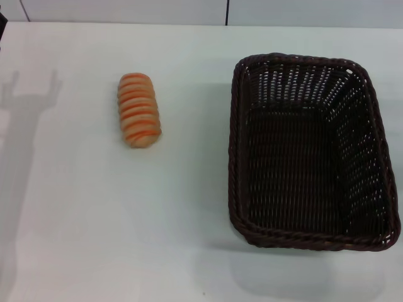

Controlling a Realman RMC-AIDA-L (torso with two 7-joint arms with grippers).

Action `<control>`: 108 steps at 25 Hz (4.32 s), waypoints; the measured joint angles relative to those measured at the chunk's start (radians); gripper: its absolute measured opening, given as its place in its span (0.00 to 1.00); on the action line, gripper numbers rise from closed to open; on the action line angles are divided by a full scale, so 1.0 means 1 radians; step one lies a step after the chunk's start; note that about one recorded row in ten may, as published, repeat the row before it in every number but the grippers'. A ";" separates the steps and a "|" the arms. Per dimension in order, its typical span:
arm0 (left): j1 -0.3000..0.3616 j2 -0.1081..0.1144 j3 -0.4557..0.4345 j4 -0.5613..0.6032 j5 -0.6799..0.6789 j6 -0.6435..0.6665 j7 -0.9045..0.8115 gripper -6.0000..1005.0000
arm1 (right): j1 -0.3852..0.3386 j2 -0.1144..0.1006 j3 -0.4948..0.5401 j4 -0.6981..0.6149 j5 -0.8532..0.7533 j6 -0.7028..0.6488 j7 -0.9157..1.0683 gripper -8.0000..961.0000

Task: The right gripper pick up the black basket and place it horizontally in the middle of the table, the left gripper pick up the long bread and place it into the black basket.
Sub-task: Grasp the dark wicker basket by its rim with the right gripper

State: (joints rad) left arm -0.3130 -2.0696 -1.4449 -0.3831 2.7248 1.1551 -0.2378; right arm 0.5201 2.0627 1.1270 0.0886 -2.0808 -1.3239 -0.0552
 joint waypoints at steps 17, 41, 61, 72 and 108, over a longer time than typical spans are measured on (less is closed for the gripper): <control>-0.008 0.002 0.000 -0.002 0.005 0.000 0.003 0.83 | 0.007 0.002 0.000 0.022 0.001 0.050 0.000 0.77; -0.005 0.003 0.000 -0.001 0.004 0.000 0.009 0.83 | -0.210 0.011 0.392 0.786 0.001 0.718 -0.567 0.76; -0.019 0.008 -0.008 -0.003 0.004 0.000 0.012 0.83 | -0.241 0.011 0.665 1.092 -0.084 1.334 -0.698 0.76; -0.032 0.008 -0.007 -0.004 0.004 0.000 0.014 0.82 | -0.207 0.020 0.693 1.118 -0.293 1.261 -0.694 0.76; -0.035 0.006 -0.002 -0.008 0.004 0.015 0.014 0.81 | -0.108 0.018 0.655 1.439 -0.839 1.976 -0.059 0.76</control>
State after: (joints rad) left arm -0.3481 -2.0632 -1.4464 -0.3911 2.7290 1.1705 -0.2239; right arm 0.4119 2.0805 1.7821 1.5281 -2.9194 0.6519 -0.1145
